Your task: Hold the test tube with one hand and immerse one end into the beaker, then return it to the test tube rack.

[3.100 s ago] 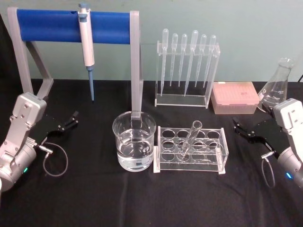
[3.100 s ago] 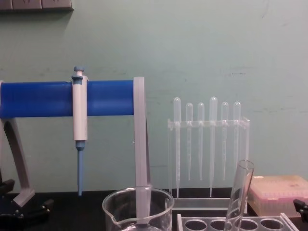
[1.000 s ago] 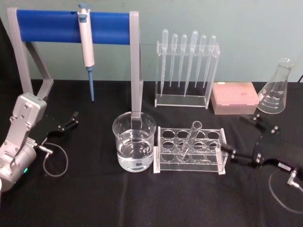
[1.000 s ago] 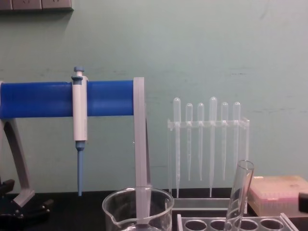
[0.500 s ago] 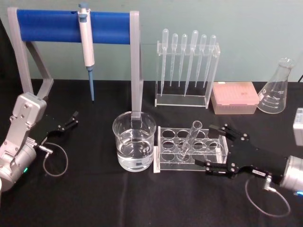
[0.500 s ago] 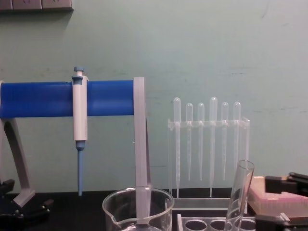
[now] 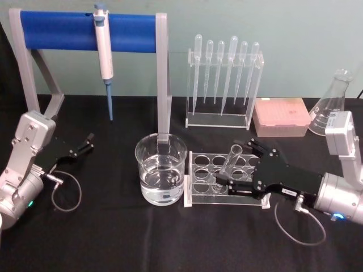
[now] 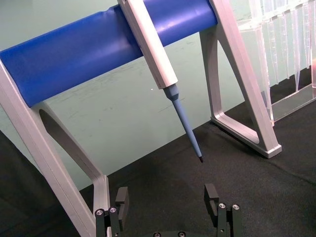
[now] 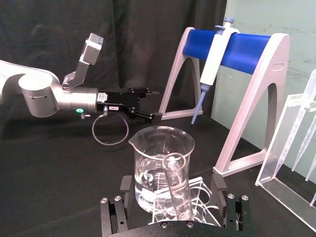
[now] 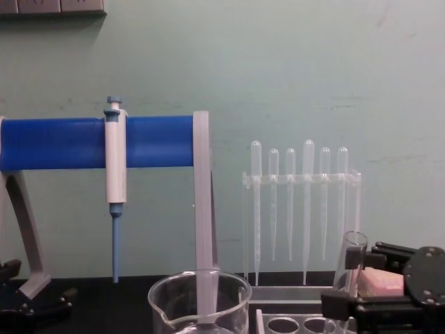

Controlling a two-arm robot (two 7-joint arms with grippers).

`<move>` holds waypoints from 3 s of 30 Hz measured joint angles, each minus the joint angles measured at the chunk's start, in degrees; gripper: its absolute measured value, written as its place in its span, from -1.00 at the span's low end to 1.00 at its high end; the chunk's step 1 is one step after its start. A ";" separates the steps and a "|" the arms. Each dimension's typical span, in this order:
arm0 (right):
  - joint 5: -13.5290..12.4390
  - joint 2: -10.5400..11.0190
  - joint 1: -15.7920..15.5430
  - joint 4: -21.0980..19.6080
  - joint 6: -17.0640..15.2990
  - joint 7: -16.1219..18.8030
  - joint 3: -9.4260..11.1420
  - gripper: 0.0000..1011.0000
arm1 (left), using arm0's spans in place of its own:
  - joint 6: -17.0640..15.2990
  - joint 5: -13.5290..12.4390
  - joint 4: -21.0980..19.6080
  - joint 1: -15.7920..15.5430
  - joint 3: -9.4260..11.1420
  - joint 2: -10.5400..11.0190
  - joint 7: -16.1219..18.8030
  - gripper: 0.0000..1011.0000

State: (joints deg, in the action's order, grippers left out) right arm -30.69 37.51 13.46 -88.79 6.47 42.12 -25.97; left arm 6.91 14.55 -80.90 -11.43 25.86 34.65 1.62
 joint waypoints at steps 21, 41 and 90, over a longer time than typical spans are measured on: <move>0.08 -0.68 0.54 0.60 -0.46 -0.73 -0.21 0.66 | 0.00 0.00 0.00 0.00 0.00 0.00 0.00 0.98; 0.02 -0.57 0.46 0.48 -0.31 -0.78 -0.11 -0.52 | 0.00 0.00 0.00 0.00 0.00 0.00 0.00 0.98; -6.06 6.51 13.09 -6.52 -14.04 3.24 -0.37 -0.52 | 0.00 0.00 0.00 0.00 0.00 0.00 0.00 0.98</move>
State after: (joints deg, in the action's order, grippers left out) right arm -36.75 44.02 26.55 -95.31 -7.57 45.35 -26.34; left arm 6.90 14.55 -80.90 -11.43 25.86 34.65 1.62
